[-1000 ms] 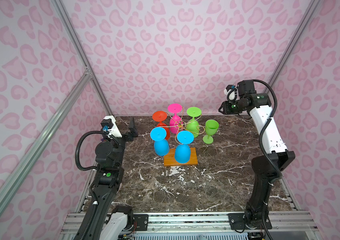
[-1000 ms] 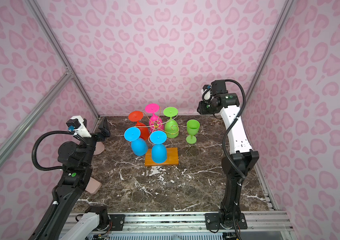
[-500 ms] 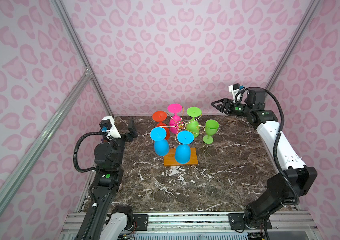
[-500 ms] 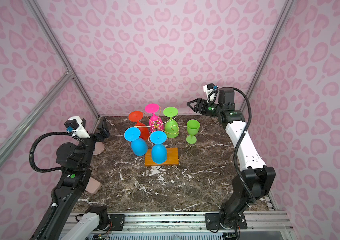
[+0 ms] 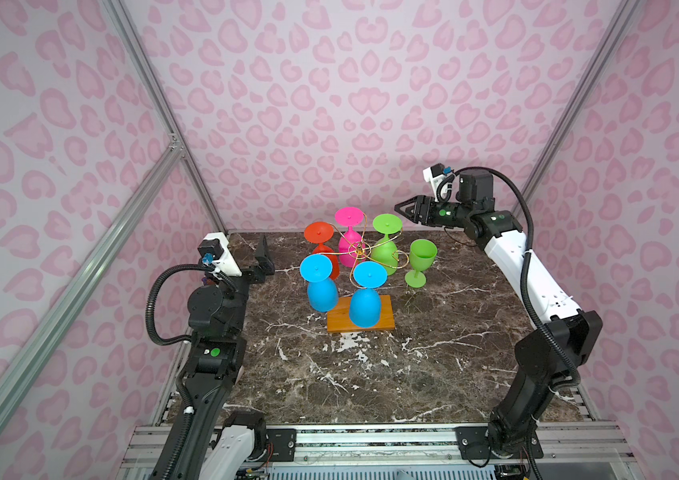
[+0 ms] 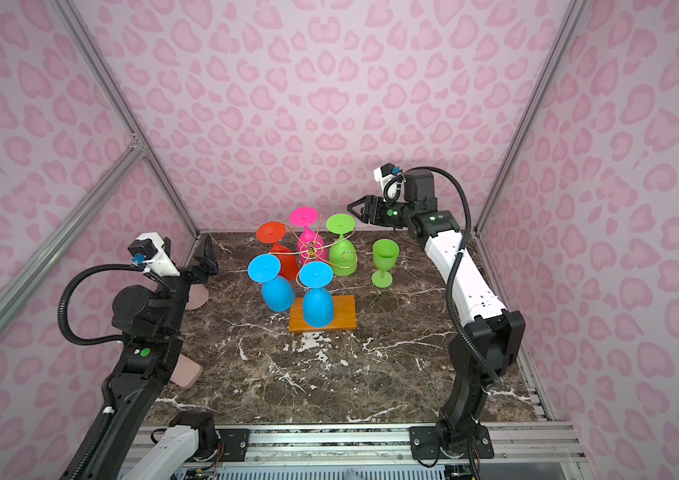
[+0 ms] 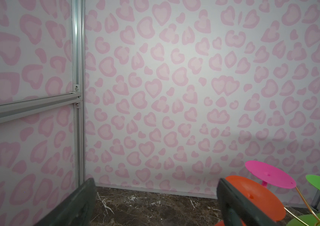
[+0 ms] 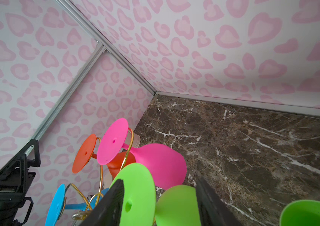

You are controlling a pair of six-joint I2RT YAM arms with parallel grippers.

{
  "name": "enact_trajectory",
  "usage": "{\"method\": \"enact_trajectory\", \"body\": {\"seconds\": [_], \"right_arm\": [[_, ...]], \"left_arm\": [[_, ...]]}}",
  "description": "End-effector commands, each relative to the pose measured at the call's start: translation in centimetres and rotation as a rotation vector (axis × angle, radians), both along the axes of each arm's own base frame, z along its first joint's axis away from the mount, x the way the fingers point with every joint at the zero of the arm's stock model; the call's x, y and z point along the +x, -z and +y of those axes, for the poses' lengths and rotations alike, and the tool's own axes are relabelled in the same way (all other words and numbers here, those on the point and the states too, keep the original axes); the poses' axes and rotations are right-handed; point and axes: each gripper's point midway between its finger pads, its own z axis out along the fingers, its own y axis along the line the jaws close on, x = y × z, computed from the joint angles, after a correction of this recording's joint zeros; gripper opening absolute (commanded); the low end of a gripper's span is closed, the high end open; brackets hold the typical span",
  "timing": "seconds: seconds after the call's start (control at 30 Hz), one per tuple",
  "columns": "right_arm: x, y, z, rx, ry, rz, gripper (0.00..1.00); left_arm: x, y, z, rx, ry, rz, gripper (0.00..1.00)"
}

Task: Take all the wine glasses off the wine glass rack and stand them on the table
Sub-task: 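Move the open right gripper to the foot of the other green glass on the rack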

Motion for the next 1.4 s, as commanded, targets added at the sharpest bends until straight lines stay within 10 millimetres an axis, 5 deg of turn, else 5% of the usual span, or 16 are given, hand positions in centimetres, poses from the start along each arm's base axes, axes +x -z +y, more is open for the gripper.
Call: {"method": "enact_trajectory", "body": {"seconds": [0.0,1.17,1.3,1.37], "right_arm": [[0.2,1.0,0.4,-0.027,-0.005,0.007,0.55],[-0.5,1.0,1.1,-0.011,-0.028,0.024,0.07],[-0.6,0.7,1.1,-0.005,-0.031,0.022,0.08],[-0.7,0.5,1.0,-0.008,-0.03,0.02,0.22]], "left_arm": [[-0.2,-0.5,0.0,-0.006,0.001,-0.021,0.97],[-0.2,-0.5,0.1,-0.009,0.001,-0.021,0.97],[-0.2,-0.5,0.1,-0.007,0.001,-0.02,0.97],[-0.2,-0.5,0.1,-0.008,0.001,-0.02,0.97]]}}
